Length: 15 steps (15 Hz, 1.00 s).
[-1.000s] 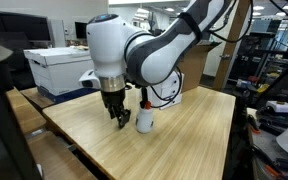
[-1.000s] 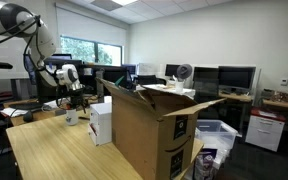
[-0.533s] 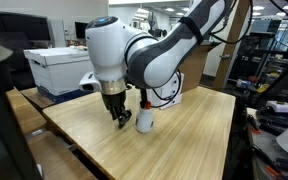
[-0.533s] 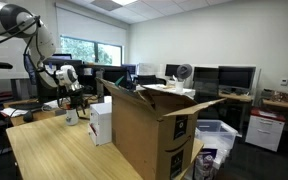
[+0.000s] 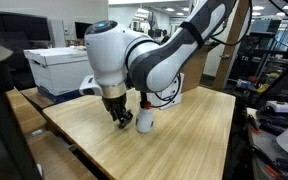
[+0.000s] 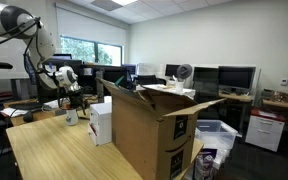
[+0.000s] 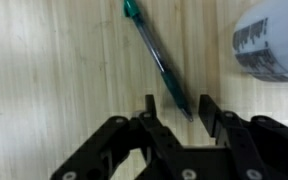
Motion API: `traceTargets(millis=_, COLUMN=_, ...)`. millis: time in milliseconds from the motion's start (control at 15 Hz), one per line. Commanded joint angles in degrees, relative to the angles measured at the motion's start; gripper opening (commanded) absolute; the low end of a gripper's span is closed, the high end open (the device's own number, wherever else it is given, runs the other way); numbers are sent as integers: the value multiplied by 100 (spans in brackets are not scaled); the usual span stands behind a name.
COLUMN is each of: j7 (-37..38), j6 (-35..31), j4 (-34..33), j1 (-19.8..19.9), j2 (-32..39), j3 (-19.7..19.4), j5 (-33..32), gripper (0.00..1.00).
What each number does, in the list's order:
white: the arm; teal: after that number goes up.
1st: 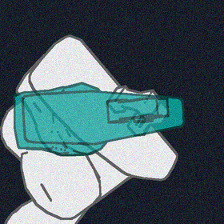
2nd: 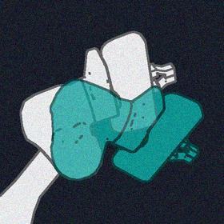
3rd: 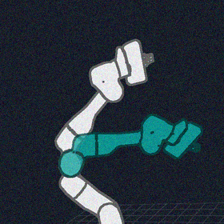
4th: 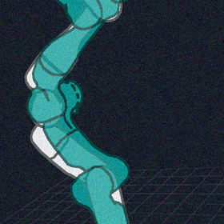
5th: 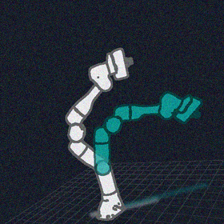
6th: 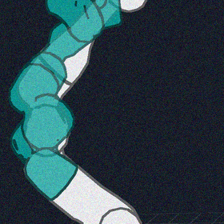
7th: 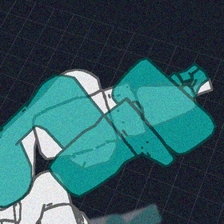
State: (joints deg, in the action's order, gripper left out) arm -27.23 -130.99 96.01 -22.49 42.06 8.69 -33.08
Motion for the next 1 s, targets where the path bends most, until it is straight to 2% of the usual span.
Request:
traceTargets(millis=0, j7=118, j6=134, j4=-73, j1=-106, j2=36, j3=-25, j5=-261, gripper=35)
traceTargets(millis=133, j7=149, j6=167, j4=-76, j1=-152, j2=36, j3=-28, j5=-376, gripper=34)
traceTargets(millis=400, j7=344, j6=396, j4=-7, j1=-362, j2=-6, j3=-87, j5=-817, gripper=63)
traceTargets(millis=600, j7=480, j6=580, j4=15, j1=-439, j2=20, j3=-48, j5=-1127, gripper=72)
traceTargets(millis=667, j7=529, j6=644, j4=2, j1=-458, j2=39, j3=-30, j5=-1211, gripper=69)
traceTargets(millis=733, j7=552, j6=712, j4=-15, j1=-472, j2=60, j3=-11, j5=-1271, gripper=53)
traceTargets(millis=800, j7=600, j6=771, j4=-40, j1=-488, j2=94, j3=21, j5=-1352, gripper=57)
traceTargets(millis=867, j7=606, j6=836, j4=-82, j1=-510, j2=152, j3=47, j5=-1419, gripper=41)
traceTargets(millis=933, j7=597, j6=861, j4=-94, j1=-511, j2=172, j3=60, j5=-1457, gripper=40)
